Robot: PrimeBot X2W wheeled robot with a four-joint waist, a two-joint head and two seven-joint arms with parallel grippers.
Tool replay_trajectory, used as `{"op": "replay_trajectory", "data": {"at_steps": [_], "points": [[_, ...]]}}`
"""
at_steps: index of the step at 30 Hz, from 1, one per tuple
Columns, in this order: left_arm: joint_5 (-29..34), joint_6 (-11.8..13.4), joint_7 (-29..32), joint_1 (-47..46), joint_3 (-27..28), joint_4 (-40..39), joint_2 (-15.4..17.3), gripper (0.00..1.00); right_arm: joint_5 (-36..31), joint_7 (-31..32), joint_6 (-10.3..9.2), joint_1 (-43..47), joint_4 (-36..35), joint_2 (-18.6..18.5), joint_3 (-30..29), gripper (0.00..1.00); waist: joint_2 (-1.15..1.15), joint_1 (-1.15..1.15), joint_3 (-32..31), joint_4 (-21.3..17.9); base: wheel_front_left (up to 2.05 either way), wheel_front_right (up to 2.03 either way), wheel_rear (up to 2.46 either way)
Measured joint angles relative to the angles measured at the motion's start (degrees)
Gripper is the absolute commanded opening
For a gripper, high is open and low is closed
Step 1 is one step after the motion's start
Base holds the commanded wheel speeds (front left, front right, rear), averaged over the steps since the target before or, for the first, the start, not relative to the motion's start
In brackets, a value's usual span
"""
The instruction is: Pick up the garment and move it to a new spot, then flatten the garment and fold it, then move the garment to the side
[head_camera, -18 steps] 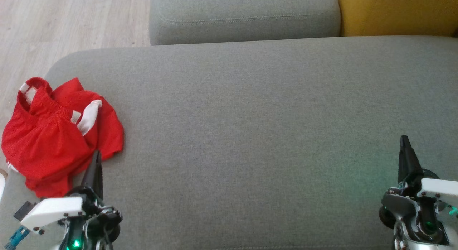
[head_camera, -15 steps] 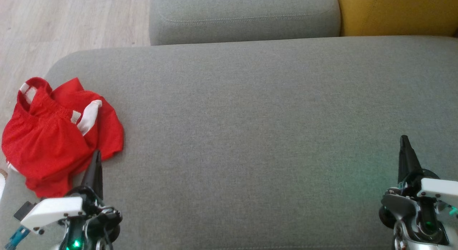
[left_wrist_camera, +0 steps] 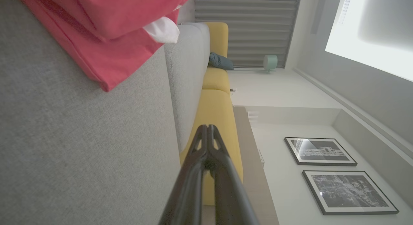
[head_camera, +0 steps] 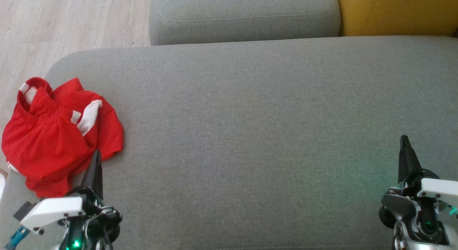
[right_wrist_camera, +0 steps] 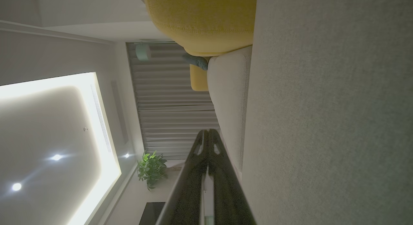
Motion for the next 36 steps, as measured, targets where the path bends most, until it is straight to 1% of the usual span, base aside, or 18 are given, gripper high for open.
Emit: {"op": "replay_trajectory", "data": {"at_steps": [36], "points": [[0.00, 0.00, 0.00, 0.00, 0.00, 0.00, 0.00, 0.00, 0.00, 0.00, 0.00, 0.00, -0.01, 0.00, 0.00, 0.00, 0.00, 0.00, 0.00, 0.00, 0.00, 0.00, 0.00]]}}
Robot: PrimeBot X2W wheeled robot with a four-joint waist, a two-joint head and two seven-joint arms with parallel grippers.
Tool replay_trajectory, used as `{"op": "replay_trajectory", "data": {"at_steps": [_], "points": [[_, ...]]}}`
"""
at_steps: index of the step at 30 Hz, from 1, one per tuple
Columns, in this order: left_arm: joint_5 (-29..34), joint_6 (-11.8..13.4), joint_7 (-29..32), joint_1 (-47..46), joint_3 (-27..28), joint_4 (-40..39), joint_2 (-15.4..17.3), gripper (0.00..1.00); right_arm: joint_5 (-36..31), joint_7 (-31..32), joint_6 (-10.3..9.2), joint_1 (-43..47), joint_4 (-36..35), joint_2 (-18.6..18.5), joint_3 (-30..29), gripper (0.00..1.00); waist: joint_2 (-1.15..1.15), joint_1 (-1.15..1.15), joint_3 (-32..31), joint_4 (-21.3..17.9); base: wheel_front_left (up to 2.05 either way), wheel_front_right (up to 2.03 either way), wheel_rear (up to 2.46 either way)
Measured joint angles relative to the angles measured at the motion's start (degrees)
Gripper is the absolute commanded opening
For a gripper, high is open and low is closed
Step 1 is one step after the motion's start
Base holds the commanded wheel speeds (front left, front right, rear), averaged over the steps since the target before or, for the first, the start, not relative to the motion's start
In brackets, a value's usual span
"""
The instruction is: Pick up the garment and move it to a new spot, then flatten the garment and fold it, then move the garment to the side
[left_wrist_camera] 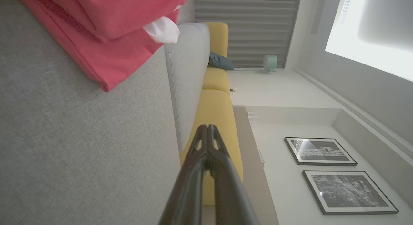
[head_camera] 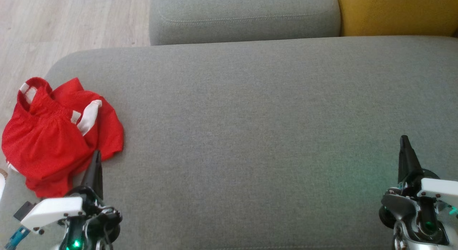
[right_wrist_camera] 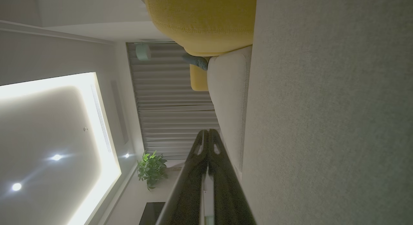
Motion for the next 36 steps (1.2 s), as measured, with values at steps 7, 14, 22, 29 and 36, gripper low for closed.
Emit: {"op": "replay_trajectory", "data": {"at_steps": [7, 14, 22, 29, 36], "points": [[0.00, 0.00, 0.00, 0.00, 0.00, 0.00, 0.00, 0.00, 0.00, 0.00, 0.00, 0.00, 0.00, 0.00, 0.00, 0.00, 0.00, 0.00, 0.00, 0.00, 0.00, 0.00, 0.00], [0.01, 0.26, -0.14, 4.53, -0.20, 5.72, -0.79, 1.00, 0.00, -0.05, -0.07, 3.54, 5.49, 0.41, 0.08, 1.00, 0.00, 0.00, 0.06, -0.01, 0.00, 0.00, 0.00], [2.91, 0.26, -1.76, 3.64, -0.24, 5.67, -0.81, 1.00, -2.44, -1.63, -0.07, 3.37, 5.20, 0.07, 2.05, 1.00, 0.00, 0.00, 0.16, -0.11, 0.00, 0.00, 0.00], [7.15, 0.26, -2.70, 3.54, -0.31, 5.65, -0.80, 1.00, -6.03, -2.52, -0.07, 2.69, 5.20, -0.35, 3.53, 1.00, 0.00, 0.00, 0.24, -0.23, 0.00, 0.00, 0.00], [12.92, 0.29, -3.72, 2.54, -0.74, 5.60, -0.79, 1.00, -11.09, -3.70, -0.07, 1.05, 5.17, -0.81, 4.87, 1.00, 0.00, 0.00, 0.30, -0.34, 0.00, 0.00, 0.00]]}}
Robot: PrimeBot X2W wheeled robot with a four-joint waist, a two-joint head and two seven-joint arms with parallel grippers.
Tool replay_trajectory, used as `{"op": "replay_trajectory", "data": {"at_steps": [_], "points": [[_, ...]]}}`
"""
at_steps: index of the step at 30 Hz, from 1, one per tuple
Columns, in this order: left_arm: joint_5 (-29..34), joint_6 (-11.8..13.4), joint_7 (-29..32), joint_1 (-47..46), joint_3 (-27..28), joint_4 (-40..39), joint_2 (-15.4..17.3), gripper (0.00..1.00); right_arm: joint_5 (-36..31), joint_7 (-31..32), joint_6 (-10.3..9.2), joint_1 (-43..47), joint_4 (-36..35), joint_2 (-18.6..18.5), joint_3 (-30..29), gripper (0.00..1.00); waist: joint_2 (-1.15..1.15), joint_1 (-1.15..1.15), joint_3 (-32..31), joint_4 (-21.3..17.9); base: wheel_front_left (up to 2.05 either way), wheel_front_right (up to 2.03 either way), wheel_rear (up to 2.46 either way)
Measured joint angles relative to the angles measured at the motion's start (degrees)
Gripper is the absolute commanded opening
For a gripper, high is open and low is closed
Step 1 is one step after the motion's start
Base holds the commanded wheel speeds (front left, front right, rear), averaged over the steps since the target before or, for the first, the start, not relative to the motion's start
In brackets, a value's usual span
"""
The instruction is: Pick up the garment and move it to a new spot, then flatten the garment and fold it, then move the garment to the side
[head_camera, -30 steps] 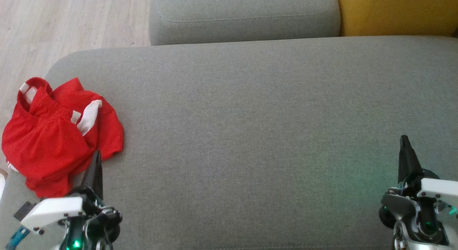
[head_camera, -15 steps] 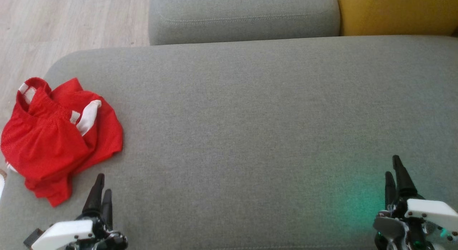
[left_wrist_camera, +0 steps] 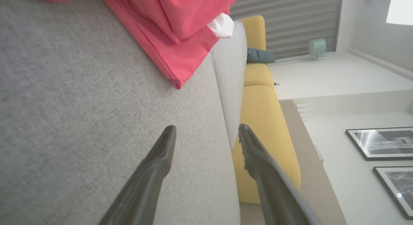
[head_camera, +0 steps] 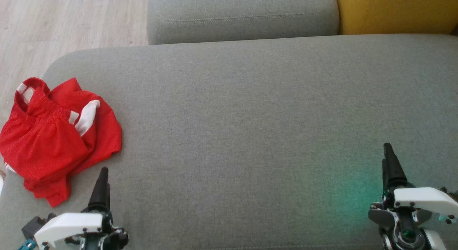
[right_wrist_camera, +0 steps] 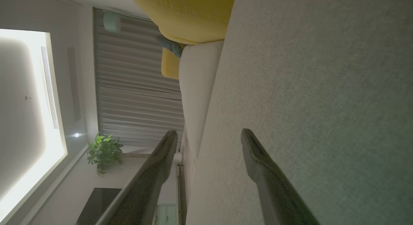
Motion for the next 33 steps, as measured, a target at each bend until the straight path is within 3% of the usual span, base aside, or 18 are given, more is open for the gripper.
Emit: {"op": "replay_trajectory", "data": {"at_steps": [12, 33], "points": [[11.26, 1.34, -2.00, -0.75, -2.02, -0.32, 0.03, 1.00, -8.90, -2.02, 0.00, -0.15, 1.29, -0.42, 2.08, 1.00, 0.00, 0.00, 0.23, -0.23, 0.00, 0.00, 0.00], [28.56, 5.86, -5.49, -1.96, -4.95, 0.08, 0.25, 1.00, -24.44, -5.26, 0.00, -2.46, 2.89, -0.97, 5.15, 1.00, 0.00, 0.00, 0.24, -0.43, 0.00, 0.00, 0.00]]}}
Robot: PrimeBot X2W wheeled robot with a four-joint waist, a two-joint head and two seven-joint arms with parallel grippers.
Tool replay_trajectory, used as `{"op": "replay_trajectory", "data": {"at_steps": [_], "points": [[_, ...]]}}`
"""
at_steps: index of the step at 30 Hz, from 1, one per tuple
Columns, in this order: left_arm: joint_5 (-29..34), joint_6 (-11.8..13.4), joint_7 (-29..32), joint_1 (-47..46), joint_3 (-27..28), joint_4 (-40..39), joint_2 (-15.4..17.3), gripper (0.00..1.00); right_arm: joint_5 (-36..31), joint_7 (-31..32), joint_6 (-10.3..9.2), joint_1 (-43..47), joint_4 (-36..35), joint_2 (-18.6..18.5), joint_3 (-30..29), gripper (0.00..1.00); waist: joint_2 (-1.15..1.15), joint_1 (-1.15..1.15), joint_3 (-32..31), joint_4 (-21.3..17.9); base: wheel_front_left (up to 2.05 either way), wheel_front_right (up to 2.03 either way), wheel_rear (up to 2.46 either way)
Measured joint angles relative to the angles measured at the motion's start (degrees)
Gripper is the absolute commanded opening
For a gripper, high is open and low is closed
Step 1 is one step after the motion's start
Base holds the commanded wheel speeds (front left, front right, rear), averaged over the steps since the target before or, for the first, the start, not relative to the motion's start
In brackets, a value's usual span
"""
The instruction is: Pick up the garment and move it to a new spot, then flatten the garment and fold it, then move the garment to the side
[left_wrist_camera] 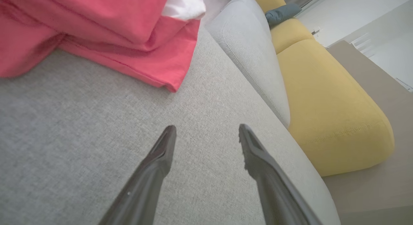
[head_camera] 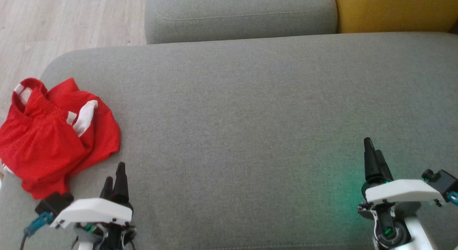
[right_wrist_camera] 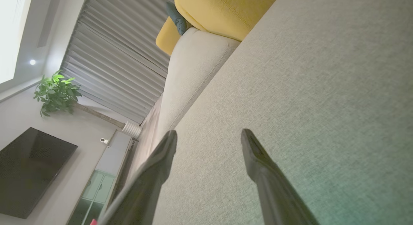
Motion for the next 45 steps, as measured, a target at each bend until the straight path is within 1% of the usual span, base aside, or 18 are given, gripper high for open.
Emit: {"op": "replay_trajectory", "data": {"at_steps": [8, 19, 26, 33, 45], "points": [[5.20, 1.12, -1.07, -0.51, -0.23, -1.29, 0.16, 1.00, -5.98, -1.55, 0.00, -0.08, -1.07, 0.02, -0.37, 1.00, 0.00, 0.00, -0.16, -0.24, 0.00, 0.00, 0.00], [13.69, 3.54, -3.08, -0.62, -1.74, -2.74, 0.53, 1.00, -14.91, -3.31, 0.00, -0.18, -3.34, 0.11, -0.44, 1.00, 0.00, 0.00, -0.52, -0.41, 0.00, 0.00, 0.00], [18.70, 4.66, -4.08, -0.83, -2.35, -5.10, 0.89, 1.00, -19.83, -4.49, 0.00, -0.30, -5.11, 0.25, -0.46, 1.00, 0.00, 0.00, -0.68, -0.24, 0.00, 0.00, 0.00], [22.65, 5.57, -5.10, -0.90, -2.93, -5.21, 1.36, 1.00, -23.91, -5.35, 0.00, -0.42, -5.12, 0.25, -0.20, 1.00, 0.00, 0.00, -0.79, -0.21, 0.00, 0.00, 0.00], [32.03, 7.05, -7.16, -1.54, -4.03, -5.15, 1.62, 1.00, -33.79, -7.55, 0.01, -1.41, -3.38, 0.25, 0.57, 1.00, 0.00, 0.00, -0.99, -0.22, 0.00, 0.00, 0.00]]}}
